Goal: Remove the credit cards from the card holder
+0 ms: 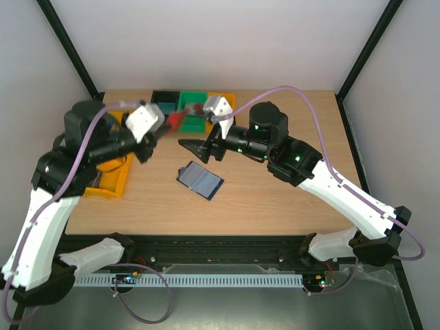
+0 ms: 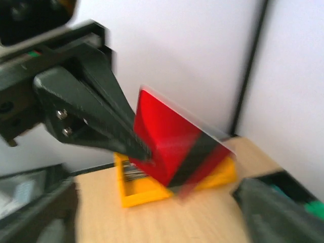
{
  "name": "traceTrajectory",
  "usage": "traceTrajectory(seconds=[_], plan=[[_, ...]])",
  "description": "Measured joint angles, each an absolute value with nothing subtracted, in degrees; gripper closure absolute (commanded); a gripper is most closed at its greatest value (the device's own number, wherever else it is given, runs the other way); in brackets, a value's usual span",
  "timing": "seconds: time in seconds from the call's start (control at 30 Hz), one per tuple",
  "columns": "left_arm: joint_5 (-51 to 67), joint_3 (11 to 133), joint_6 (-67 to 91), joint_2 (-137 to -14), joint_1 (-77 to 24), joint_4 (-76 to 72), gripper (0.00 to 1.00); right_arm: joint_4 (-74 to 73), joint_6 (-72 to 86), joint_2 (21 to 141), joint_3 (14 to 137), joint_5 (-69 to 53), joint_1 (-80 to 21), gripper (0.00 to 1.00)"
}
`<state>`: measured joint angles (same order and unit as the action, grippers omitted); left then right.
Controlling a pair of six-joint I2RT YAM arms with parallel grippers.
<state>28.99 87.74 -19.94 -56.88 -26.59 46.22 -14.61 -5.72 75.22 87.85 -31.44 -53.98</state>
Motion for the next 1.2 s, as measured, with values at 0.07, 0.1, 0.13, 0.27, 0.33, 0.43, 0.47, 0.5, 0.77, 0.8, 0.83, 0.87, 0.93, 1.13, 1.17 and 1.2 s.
traceTrajectory(seconds=[0.07,0.1,0.13,0.27,0.33,0.43,0.47,0.5,0.77,0.8,0.83,0.87,0.93,1.13,1.17,1.2], plan=[[17.6,94.2,-20.6,-62.0,-26.4,48.8,0.98,-14.3,-3.4,75.2,87.8,-20.8,-53.8,0.01],[11.9,97.4,-21.2,-65.1,-26.2,49.9,0.98,-14.3,-2.1,75.2,87.7,-16.7,-53.4,0.01],[4.4,100.8,-21.8,-69.0,-25.9,51.3,0.98,-14.3,-0.6,75.2,87.7,-11.5,-52.8,0.01],[-16.9,101.8,-24.7,-80.4,-20.8,54.3,0.98,-14.7,4.6,74.8,85.6,2.9,-48.6,0.01],[-24.4,99.2,-25.8,-84.9,-17.5,55.9,0.98,-15.0,5.9,73.9,82.9,6.5,-46.7,0.01],[-33.4,95.1,-26.4,-89.2,-13.6,57.5,0.98,-15.4,7.1,72.1,78.5,9.0,-43.6,0.01],[-36.0,93.8,-26.4,-90.2,-12.4,57.8,0.98,-15.5,7.4,71.7,77.8,9.1,-42.7,0.01],[-38.0,92.9,-26.4,-91.3,-11.3,58.0,0.98,-15.6,7.6,71.7,77.5,9.2,-41.8,0.01],[-48.0,84.2,-26.6,-98.6,-5.6,50.9,0.98,-16.0,8.5,74.2,78.3,7.8,-38.9,0.01],[-48.7,82.5,-26.7,-98.8,-5.3,49.5,0.98,-16.3,8.7,75.5,79.0,7.5,-38.8,0.01],[-49.1,81.1,-26.7,-99.0,-5.1,48.2,0.98,-16.5,9.0,76.5,79.5,7.4,-38.8,0.01],[-49.2,80.1,-26.6,-99.3,-4.9,47.1,0.98,-17.0,9.5,77.9,80.3,7.2,-38.8,0.01],[-49.1,79.2,-26.5,-100.5,-4.2,45.2,0.98,-18.1,10.5,80.4,81.8,6.9,-38.9,0.01],[-47.8,79.8,-24.6,-108.0,0.9,39.9,0.98,-21.2,14.0,84.6,85.1,6.3,-38.9,0.01],[-47.7,79.7,-24.3,-109.0,1.6,39.5,0.98,-21.4,14.4,84.8,85.4,6.3,-38.8,0.01],[-47.8,79.7,-24.1,-109.6,2.2,39.1,0.98,-21.6,14.8,84.9,86.1,6.3,-38.8,0.01]])
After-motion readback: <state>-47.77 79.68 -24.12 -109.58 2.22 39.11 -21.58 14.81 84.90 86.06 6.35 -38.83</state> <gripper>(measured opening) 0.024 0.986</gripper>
